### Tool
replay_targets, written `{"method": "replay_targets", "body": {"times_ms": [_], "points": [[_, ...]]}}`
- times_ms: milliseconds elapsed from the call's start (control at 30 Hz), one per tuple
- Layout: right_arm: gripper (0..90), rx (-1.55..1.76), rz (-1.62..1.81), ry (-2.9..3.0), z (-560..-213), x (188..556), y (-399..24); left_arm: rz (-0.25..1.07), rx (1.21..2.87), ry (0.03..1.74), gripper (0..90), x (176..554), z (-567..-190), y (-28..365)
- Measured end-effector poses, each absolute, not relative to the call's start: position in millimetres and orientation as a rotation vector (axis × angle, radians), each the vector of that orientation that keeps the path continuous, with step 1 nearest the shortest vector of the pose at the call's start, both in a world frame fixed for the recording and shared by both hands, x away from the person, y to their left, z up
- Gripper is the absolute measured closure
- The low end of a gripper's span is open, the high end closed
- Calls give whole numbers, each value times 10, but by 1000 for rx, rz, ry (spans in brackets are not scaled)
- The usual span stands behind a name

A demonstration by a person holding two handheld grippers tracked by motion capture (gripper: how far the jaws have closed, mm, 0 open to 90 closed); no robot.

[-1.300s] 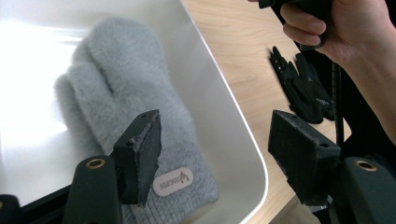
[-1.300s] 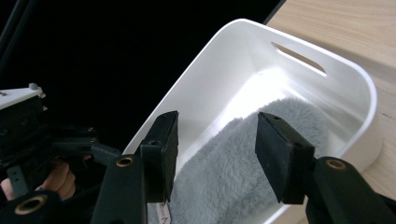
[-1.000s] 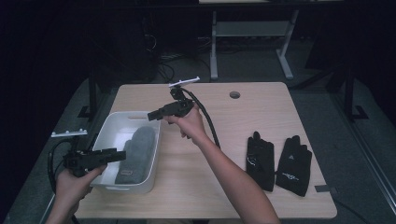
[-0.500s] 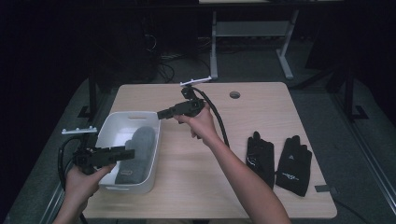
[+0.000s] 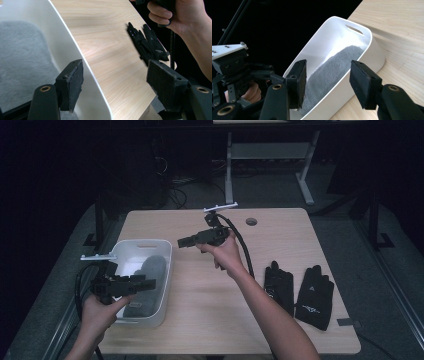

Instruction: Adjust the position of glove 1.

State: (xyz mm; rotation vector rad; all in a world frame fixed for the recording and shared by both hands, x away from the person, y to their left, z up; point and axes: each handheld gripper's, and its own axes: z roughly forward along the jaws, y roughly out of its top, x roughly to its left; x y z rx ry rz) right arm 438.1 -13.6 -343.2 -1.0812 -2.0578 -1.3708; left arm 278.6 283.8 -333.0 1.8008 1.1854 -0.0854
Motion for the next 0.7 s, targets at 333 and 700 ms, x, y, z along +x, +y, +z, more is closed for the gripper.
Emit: {"method": "replay_targets", "body": {"times_ms": [333, 700], "points": [[463, -1105, -1386, -2050, -3438, 4333, -350, -103, 1841, 1151, 294, 2801, -3333, 2621], [464, -1154, -1416, -2037, -3418, 4251, -657, -125, 1880, 1095, 293, 2816, -3367, 2354]]}}
